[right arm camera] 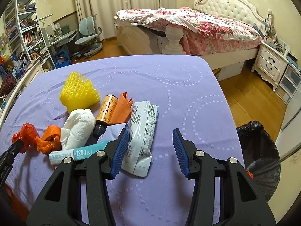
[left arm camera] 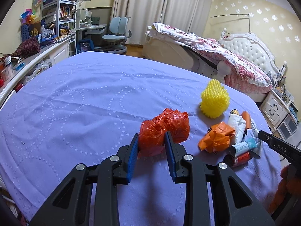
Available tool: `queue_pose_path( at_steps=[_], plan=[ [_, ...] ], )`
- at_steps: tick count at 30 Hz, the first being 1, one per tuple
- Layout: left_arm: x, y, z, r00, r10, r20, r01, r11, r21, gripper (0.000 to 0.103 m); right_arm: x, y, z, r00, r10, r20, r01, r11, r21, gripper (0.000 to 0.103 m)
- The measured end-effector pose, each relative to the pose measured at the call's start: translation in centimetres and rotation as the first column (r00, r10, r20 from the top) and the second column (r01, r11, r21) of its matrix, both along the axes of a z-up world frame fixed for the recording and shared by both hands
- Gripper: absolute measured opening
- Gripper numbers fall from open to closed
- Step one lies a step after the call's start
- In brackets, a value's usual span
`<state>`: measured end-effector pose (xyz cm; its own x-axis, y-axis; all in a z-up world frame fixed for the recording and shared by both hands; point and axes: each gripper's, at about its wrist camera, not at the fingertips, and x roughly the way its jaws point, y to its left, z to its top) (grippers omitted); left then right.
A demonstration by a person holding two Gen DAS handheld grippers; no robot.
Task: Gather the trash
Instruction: 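Grasp the red plastic bag with the left gripper while the right gripper grasps the white wrapper packet, then carry the red bag and white packet over the bin and release both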
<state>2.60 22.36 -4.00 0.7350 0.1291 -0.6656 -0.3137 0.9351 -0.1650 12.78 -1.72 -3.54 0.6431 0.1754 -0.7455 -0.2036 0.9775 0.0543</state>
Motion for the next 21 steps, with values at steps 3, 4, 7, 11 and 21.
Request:
queue_pose_path(
  at_steps=[3,4,7,11,21],
  plan=[
    [0.4,-0.1,-0.1,1.0,-0.004,-0.006,0.004,1.0,0.002,0.03,0.6,0.4,-0.5,1.0,0.008,-0.018,-0.008,1.0,-0.01,0.047],
    [0.4,-0.1,-0.1,1.0,-0.006,-0.006,0.006,1.0,0.003,0.03,0.7,0.5,-0.7,1.0,0.012,-0.025,-0.012,1.0,-0.012,0.045],
    [0.4,-0.2,-0.1,1.0,-0.011,-0.007,0.011,1.0,0.003,0.03,0.5,0.4,-1.0,0.999,0.029,-0.035,-0.029,1.0,0.001,0.033],
    [0.4,-0.2,0.0,1.0,-0.019,-0.008,0.019,1.0,0.0,0.03,0.0,0.2,-1.0,0.998,0.042,-0.04,-0.042,0.999,0.004,0.029],
    [-0.9,-1.1,0.1,0.999,-0.047,-0.006,0.047,0.999,-0.005,0.03,-2.6,-1.7,-0.8,0.998,0.037,-0.043,-0.036,0.999,0.019,0.028]
  ],
)
